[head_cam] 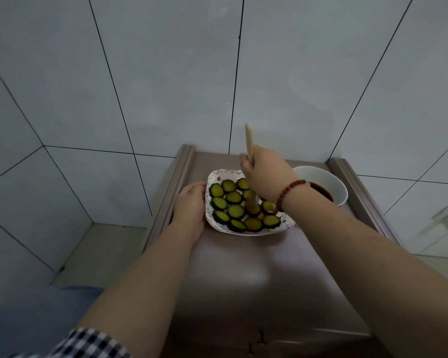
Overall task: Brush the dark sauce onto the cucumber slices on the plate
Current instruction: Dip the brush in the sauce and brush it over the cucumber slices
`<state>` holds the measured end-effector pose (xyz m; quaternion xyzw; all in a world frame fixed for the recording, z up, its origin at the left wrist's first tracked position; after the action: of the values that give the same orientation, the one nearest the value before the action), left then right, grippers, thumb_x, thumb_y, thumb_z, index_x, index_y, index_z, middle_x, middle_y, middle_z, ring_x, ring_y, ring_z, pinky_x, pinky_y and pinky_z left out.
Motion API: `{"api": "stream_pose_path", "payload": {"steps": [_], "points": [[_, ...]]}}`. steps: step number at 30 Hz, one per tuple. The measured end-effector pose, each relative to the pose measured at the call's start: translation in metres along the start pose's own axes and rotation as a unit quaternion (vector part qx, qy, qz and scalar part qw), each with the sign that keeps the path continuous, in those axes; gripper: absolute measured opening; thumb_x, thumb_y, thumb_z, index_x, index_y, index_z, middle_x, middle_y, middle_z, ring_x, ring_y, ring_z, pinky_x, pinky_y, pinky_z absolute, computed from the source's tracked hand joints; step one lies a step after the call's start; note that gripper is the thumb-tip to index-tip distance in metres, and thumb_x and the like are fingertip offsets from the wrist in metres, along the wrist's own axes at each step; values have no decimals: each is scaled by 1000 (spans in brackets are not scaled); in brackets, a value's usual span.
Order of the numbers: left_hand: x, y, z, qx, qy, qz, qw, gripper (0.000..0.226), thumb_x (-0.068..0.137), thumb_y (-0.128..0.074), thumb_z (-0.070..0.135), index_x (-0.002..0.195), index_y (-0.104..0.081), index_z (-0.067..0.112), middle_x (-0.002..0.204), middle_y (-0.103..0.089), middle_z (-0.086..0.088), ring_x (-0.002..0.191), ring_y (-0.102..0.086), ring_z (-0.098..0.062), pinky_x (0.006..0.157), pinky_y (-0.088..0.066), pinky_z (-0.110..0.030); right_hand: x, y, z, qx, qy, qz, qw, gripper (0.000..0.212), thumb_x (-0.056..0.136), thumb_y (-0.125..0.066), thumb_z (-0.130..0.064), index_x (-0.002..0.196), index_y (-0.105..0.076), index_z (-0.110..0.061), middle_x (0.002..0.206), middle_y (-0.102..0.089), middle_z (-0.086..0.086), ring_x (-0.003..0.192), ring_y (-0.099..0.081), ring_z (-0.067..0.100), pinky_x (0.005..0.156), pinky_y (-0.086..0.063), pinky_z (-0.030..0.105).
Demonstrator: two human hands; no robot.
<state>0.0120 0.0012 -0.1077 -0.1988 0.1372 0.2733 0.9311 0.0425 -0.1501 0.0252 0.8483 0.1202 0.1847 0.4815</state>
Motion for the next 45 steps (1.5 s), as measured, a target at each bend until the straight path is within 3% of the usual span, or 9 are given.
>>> {"api": "stream_pose_path", "payload": {"steps": [3,8,12,17,21,26,34,40,45], "points": [[0,-2,1,-3,1,-2,1000,41,106,-55,2,140,-74,-8,140,-76,-33,135,-74,-50,116,-59,-67,0,4,-3,28,15,58,998,37,104,-38,-33,69,-37,-22,59,-50,-2,45,-46,10,42,-33,23],[-1,-1,1,-6,7,-2,1000,42,108,-52,3,143,-72,-8,145,-73,-33,139,-72,-50,118,-57,-67,0,1,9,16,-12,3,1000,34,105,-38,-30,71,-37,-23,62,-50,-3,47,-46,9,40,-33,21],[-1,-2,1,-10,4,3,1000,42,108,-53,3,144,-71,-9,144,-73,-35,138,-71,-51,117,-57,-69,11,19,16,95,-23,114,989,33,104,-41,-34,74,-41,-20,61,-50,-4,46,-46,7,39,-34,15],[1,-1,0,-4,6,0,1000,42,107,-52,2,143,-73,-7,142,-74,-34,136,-72,-51,116,-58,-69,15,15,18,49,-39,-25,998,28,103,-45,-35,85,-51,-14,71,-64,5,52,-58,13,45,-45,22],[1,0,0,-14,4,2,1000,43,107,-52,1,143,-71,-9,142,-74,-36,136,-72,-52,117,-58,-67,24,25,12,88,-23,40,995,32,100,-50,-37,80,-53,-12,64,-58,0,49,-53,9,46,-42,20],[2,-1,-1,-27,5,1,1000,43,106,-52,0,143,-70,-13,143,-72,-40,135,-72,-54,112,-61,-61,27,20,15,10,-45,-38,998,28,97,-56,-37,88,-54,-11,67,-56,0,54,-51,10,47,-38,21],[0,0,0,-29,4,1,1000,42,106,-53,2,142,-72,-9,137,-76,-36,132,-74,-52,109,-64,-59,22,29,-2,77,26,105,991,29,99,-50,-40,76,-51,-22,64,-52,-7,49,-47,3,37,-32,7],[-2,0,0,-30,-5,0,1000,42,105,-50,0,140,-73,-10,135,-77,-35,130,-75,-51,98,-66,-48,17,24,-12,85,55,16,995,23,100,-50,-39,91,-57,-20,69,-58,-5,54,-52,5,47,-39,15],[-2,0,0,-38,-2,-1,999,43,106,-50,2,140,-74,-8,136,-78,-33,131,-75,-50,106,-66,-56,14,33,-12,153,50,21,987,28,99,-54,-36,94,-61,-10,72,-68,8,45,-59,10,41,-49,21]]}}
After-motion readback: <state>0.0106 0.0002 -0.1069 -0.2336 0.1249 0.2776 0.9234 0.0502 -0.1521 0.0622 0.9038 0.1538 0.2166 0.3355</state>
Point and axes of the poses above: each hand's wrist, its own x-axis towards the middle knuckle, its own y-axis out of the back of the hand, z = x × y, the point moved 1 cm from there along x, towards the middle knuckle
